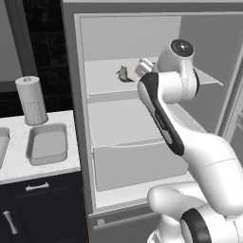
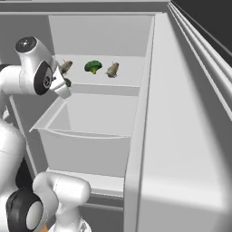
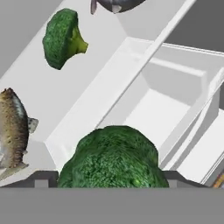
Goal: Place one broccoli and one fish in each tupperware on the nearby counter, to pack two identical lunches.
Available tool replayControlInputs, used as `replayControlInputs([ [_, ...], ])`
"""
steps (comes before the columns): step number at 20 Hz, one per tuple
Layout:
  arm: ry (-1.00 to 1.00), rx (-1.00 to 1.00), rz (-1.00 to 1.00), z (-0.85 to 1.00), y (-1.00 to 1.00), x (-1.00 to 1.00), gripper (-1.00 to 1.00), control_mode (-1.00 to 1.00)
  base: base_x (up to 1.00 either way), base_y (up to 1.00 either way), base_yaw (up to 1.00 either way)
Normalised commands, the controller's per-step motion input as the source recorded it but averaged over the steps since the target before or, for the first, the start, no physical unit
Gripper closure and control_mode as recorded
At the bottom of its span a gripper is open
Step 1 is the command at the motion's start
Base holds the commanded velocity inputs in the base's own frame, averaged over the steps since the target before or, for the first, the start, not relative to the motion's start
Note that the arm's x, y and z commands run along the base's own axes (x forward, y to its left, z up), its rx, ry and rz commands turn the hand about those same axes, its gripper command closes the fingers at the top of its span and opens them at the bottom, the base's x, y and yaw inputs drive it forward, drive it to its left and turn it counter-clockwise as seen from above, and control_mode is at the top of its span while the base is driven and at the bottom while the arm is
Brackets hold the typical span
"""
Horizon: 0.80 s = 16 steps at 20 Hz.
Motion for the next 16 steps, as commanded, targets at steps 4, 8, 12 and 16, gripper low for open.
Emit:
replayControlInputs([
  [4, 0.23, -0.03, 0.15, -0.28, -0.25, -0.99, 1.00, -1.00, 0.00, 0.00, 0.00],
  [8, 0.19, -0.19, 0.27, -0.48, -0.35, -0.77, 1.00, -1.00, 0.00, 0.00, 0.00],
  [12, 0.18, -0.32, 0.33, -0.51, -0.47, -0.60, 1.00, -1.00, 0.00, 0.00, 0.00],
  [16, 0.20, -0.30, 0.34, -0.66, -0.42, -0.60, 1.00, -1.00, 0.00, 0.00, 0.00],
])
